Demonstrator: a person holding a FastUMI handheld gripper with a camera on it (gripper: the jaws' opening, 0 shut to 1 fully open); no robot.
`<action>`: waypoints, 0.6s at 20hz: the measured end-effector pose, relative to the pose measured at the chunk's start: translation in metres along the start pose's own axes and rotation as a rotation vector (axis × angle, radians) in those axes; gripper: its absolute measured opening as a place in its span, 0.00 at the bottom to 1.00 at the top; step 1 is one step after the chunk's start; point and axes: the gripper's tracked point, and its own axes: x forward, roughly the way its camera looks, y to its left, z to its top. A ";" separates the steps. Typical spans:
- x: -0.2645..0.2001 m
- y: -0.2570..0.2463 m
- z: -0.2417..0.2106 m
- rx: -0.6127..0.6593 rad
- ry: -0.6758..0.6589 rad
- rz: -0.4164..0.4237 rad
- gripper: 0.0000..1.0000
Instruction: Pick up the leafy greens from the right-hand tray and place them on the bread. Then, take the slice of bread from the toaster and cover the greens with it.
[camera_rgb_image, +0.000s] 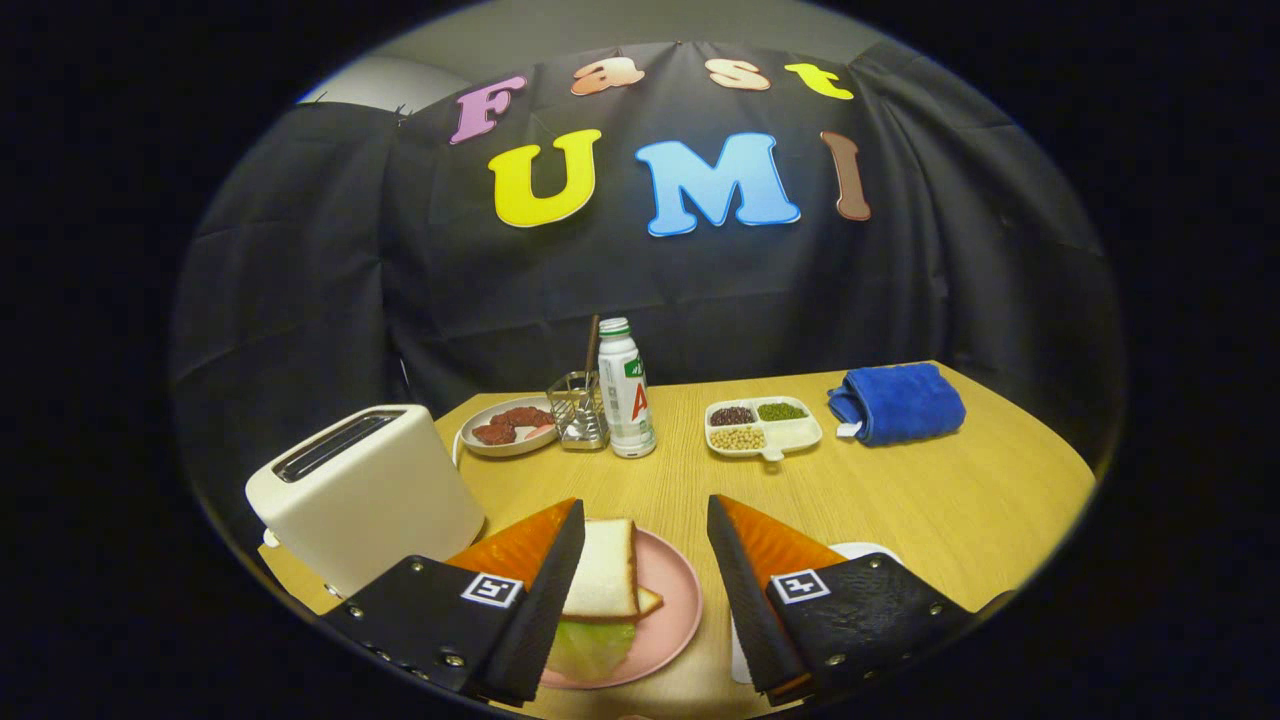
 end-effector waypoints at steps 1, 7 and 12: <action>-0.001 -0.005 0.009 -0.009 -0.015 -0.003 0.76; -0.015 -0.034 0.059 -0.040 -0.087 -0.017 0.76; -0.025 -0.079 0.096 -0.046 -0.143 -0.058 0.75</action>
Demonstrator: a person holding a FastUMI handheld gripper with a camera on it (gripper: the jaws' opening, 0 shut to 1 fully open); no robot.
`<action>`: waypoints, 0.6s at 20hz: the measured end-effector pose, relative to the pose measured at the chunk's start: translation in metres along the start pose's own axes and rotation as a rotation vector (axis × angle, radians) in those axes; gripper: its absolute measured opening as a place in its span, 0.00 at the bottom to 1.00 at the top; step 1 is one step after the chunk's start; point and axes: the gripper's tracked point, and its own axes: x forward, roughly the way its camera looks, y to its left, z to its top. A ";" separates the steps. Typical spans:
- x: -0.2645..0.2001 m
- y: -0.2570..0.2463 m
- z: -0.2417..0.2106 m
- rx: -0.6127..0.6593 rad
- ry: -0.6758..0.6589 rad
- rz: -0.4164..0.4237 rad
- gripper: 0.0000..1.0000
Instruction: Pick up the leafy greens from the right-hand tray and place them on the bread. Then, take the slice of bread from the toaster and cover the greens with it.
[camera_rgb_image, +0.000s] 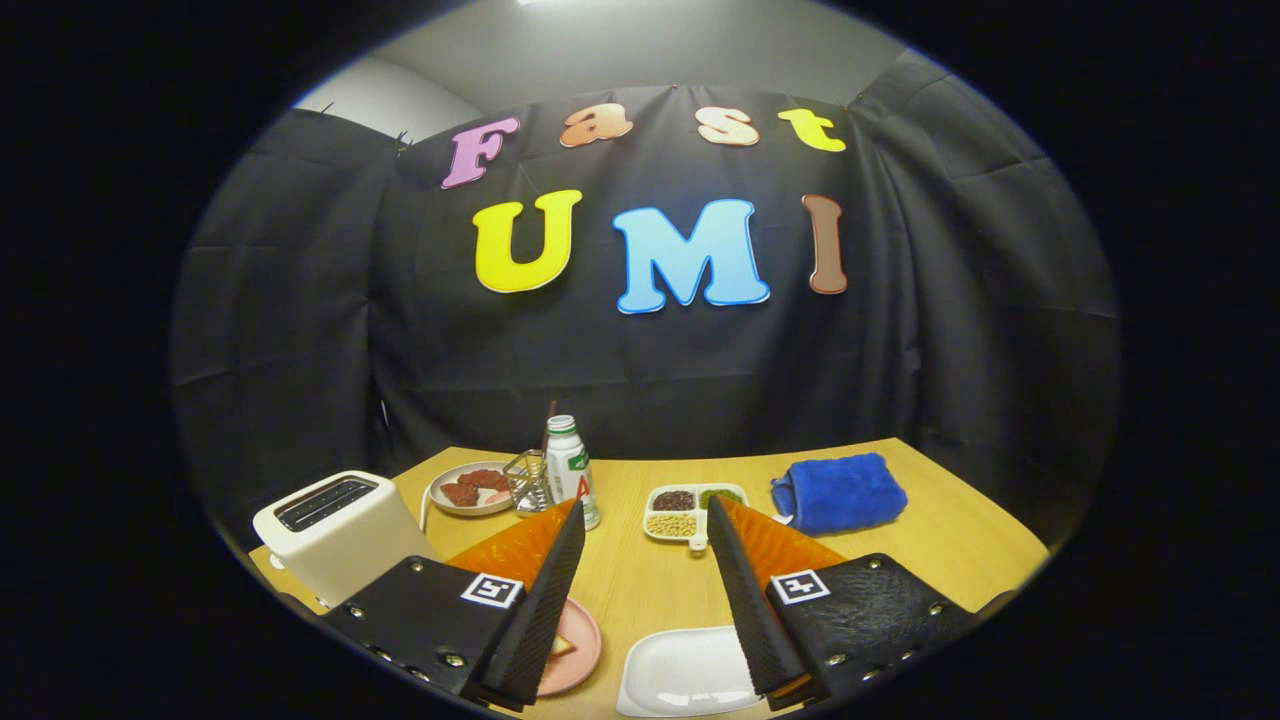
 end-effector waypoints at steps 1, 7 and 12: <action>0.000 -0.015 0.005 -0.002 -0.008 -0.017 0.76; -0.011 -0.113 0.021 0.008 -0.029 -0.110 0.75; -0.034 -0.208 0.023 0.010 -0.065 -0.183 0.75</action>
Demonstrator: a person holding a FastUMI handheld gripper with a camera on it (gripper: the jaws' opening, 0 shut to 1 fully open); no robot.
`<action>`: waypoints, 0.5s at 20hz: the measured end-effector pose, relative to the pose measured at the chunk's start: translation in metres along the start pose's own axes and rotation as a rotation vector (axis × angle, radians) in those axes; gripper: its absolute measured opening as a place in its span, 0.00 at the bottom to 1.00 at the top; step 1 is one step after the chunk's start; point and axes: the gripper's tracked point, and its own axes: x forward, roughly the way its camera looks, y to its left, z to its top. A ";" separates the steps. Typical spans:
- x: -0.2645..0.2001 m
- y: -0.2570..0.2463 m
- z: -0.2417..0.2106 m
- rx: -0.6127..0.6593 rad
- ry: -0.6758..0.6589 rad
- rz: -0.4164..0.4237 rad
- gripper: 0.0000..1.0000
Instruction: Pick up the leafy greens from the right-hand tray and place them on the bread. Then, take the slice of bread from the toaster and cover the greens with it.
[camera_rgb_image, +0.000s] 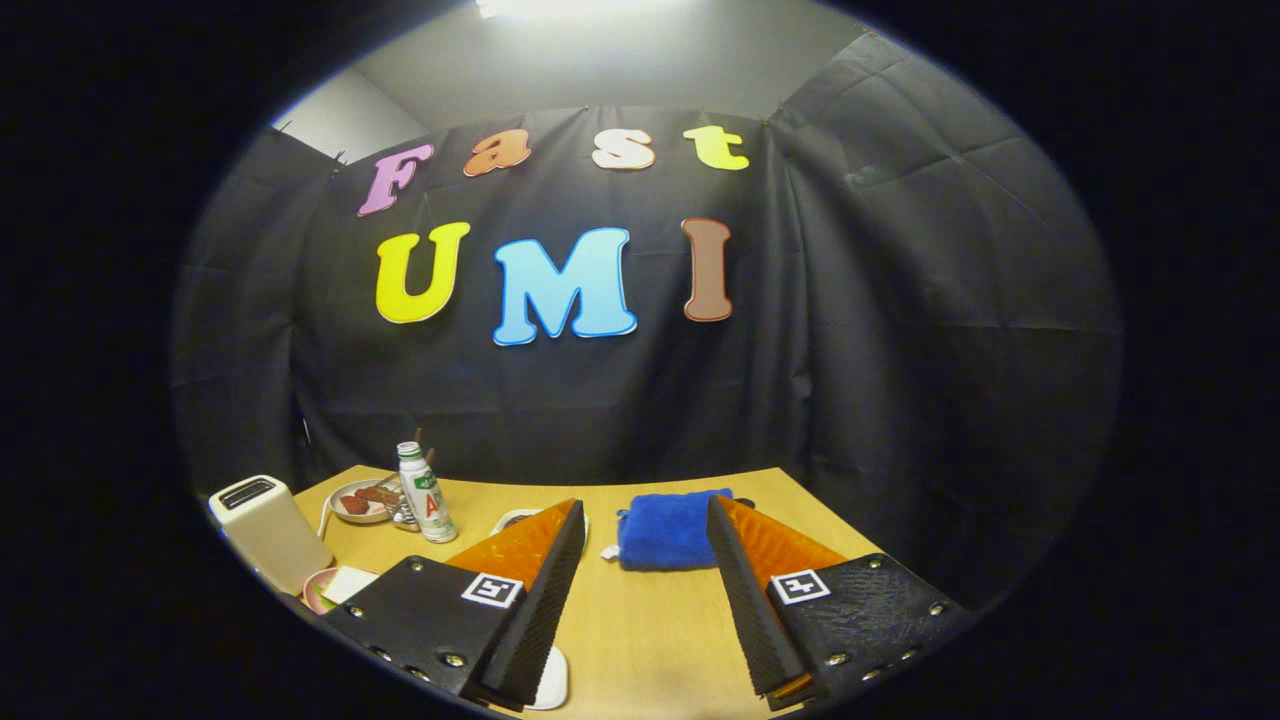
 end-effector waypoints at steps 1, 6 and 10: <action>-0.001 -0.020 -0.001 -0.005 -0.010 -0.015 0.75; -0.006 -0.124 -0.008 -0.015 -0.038 -0.100 0.76; -0.004 -0.178 -0.018 -0.032 -0.059 -0.089 0.76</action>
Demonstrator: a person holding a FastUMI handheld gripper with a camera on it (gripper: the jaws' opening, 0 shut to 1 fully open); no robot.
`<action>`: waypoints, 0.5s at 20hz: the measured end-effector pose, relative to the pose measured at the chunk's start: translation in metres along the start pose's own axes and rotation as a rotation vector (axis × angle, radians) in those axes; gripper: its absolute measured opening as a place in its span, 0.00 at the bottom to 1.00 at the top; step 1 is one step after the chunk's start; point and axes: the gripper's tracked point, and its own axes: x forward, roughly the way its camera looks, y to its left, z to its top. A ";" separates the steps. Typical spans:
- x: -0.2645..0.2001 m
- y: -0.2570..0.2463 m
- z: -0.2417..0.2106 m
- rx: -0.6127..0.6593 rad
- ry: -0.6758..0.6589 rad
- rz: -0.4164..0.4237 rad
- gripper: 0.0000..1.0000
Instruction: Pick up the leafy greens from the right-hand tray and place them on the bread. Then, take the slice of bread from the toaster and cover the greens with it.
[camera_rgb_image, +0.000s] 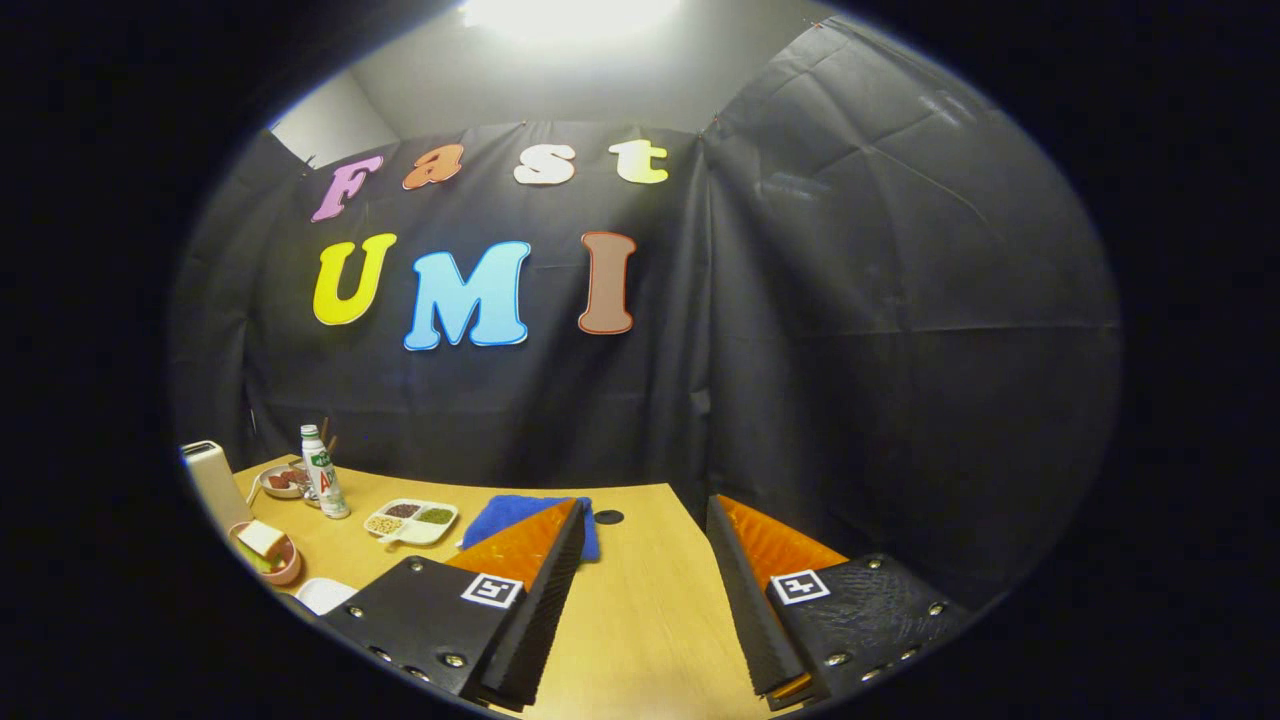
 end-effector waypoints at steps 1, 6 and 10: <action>0.003 -0.007 -0.006 0.000 -0.003 0.025 0.76; 0.016 -0.031 -0.019 0.068 -0.076 0.205 0.76; 0.029 -0.065 -0.035 0.129 -0.131 0.239 0.75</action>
